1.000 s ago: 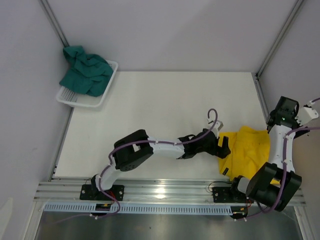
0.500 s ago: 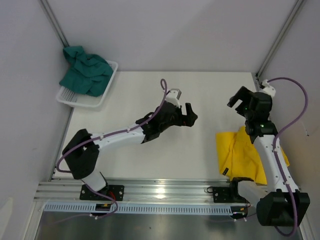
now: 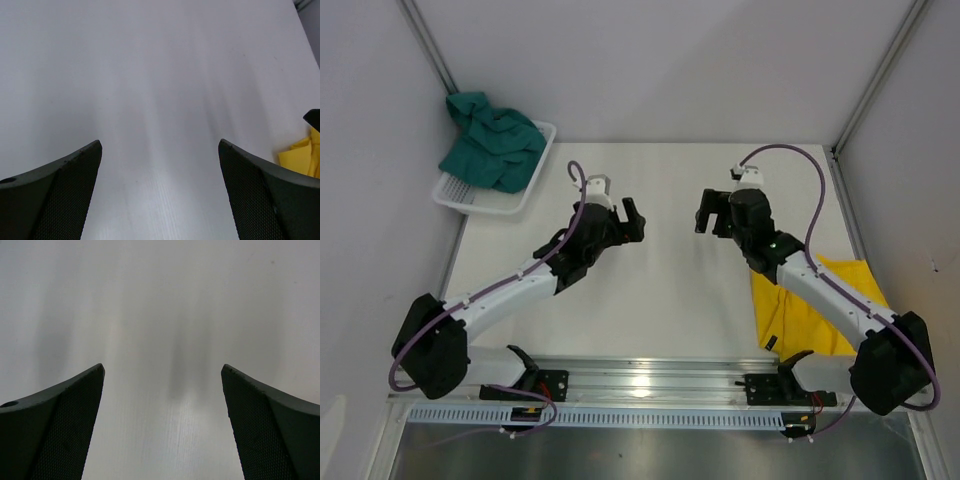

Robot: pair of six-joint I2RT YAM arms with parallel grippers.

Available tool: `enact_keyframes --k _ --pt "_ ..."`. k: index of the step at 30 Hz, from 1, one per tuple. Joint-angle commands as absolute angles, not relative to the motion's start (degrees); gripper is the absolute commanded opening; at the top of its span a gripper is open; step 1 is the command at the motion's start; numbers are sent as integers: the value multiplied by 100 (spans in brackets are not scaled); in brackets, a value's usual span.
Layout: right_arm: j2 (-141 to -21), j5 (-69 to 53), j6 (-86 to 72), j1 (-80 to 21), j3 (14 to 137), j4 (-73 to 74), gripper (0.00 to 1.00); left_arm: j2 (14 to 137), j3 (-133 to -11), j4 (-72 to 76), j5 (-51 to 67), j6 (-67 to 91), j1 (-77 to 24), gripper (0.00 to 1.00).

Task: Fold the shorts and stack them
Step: Grab the shorts from the pile

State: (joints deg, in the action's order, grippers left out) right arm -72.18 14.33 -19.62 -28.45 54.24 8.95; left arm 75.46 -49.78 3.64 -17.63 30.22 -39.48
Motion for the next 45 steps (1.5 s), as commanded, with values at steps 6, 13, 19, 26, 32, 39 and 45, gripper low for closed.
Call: enact_keyframes --k 6,13,19,26,32,39,45 --pt "-7944 2249 -2065 -3656 5080 -395 99 6706 -4140 440 -2584 2716 -3718 99" --pt "-8218 2410 -1759 -4201 4808 -1325 100 6469 -3402 1168 -2654 2584 -3709 99" --pt "-8173 1793 -1485 -4166 4254 -2074 100 6223 -2962 1564 -2804 2364 -3674 99" --pt "-8569 2110 -1872 -4166 4667 -1441 99 5985 -2848 1696 -2839 2320 -3665 99" --pt "-8341 1881 -1802 -4184 4394 -1793 100 5976 -3057 1258 -2698 2671 -3323 99" --pt "-8262 2083 -1889 -4184 4350 -1688 99 6828 -4788 -490 -2207 3515 -1840 99" --pt "-8087 1645 -1881 -4175 4106 -1905 100 8065 -6852 -1318 -1443 4393 -513 99"
